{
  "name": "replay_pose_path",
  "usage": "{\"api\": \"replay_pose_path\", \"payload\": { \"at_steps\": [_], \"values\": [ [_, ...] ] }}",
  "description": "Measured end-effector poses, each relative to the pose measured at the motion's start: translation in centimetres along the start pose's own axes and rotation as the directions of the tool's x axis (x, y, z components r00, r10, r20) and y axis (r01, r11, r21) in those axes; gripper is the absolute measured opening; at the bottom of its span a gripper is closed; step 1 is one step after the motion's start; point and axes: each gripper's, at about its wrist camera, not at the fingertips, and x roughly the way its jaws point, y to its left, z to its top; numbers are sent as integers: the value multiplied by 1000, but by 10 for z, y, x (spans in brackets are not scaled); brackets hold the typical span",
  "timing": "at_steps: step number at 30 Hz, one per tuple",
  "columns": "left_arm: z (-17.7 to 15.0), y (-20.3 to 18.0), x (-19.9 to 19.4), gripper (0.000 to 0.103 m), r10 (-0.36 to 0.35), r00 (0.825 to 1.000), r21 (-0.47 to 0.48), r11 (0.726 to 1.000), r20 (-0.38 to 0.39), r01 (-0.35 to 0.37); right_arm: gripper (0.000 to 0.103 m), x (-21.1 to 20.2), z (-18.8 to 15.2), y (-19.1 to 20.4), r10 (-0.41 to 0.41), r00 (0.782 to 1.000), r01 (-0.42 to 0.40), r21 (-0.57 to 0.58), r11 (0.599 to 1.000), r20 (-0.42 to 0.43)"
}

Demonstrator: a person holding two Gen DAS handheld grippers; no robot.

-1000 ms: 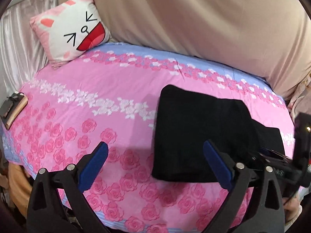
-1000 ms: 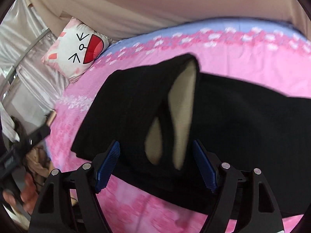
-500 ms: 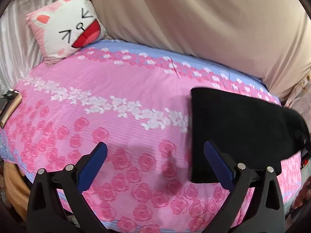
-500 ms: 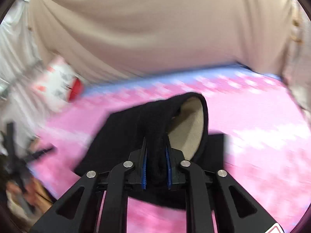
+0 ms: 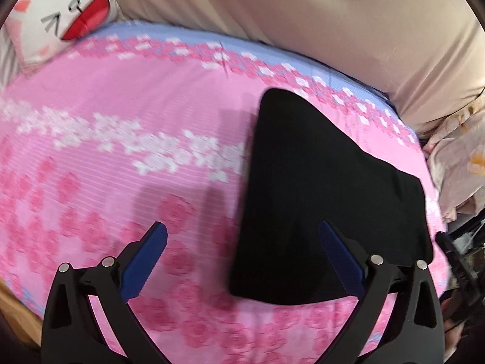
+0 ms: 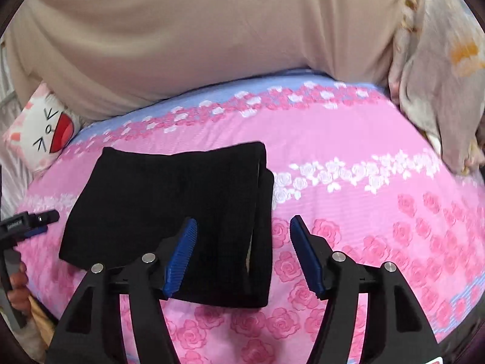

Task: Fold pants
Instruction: 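Grasp the folded pants edge with the right gripper and square it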

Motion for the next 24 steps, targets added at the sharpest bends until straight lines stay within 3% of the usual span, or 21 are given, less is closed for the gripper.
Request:
{"api": "replay_pose_path", "payload": {
  "at_steps": [4,10,11,12,13,16,18,19,20,24],
  "values": [
    [-5,-14,6,98,57,998,34,998,15,-58,54,9,1,11,62,998,-61,-37,997,18],
    [-11,-42,4,98,150,985,153,975,91,-162,55,56,38,5,8,1000,-8,-27,1000,-20],
    [-12,-46,5,98,163,981,169,969,101,-178,49,69,42,4,26,999,-27,-27,999,-47],
    [-14,-52,8,98,180,978,192,961,104,-197,11,79,44,4,46,996,-47,-24,999,-74],
    [-15,-58,11,98,196,975,217,952,101,-214,7,86,47,3,63,994,-63,1,998,-94],
    [-18,-64,16,98,210,971,255,939,112,-232,5,66,58,9,54,998,-55,-35,998,-13],
    [-20,-65,26,98,229,967,271,929,111,-251,10,77,59,4,46,998,-48,-33,998,-44],
    [-20,-63,29,98,231,967,271,929,106,-252,15,91,54,1,-10,996,6,-45,999,-90],
    [-19,-62,32,98,226,969,269,932,97,-244,25,95,50,-1,-37,993,33,-37,999,-112],
    [-16,-55,23,98,207,974,250,942,95,-225,26,41,46,10,-7,999,6,12,1000,51]
  ]
}}
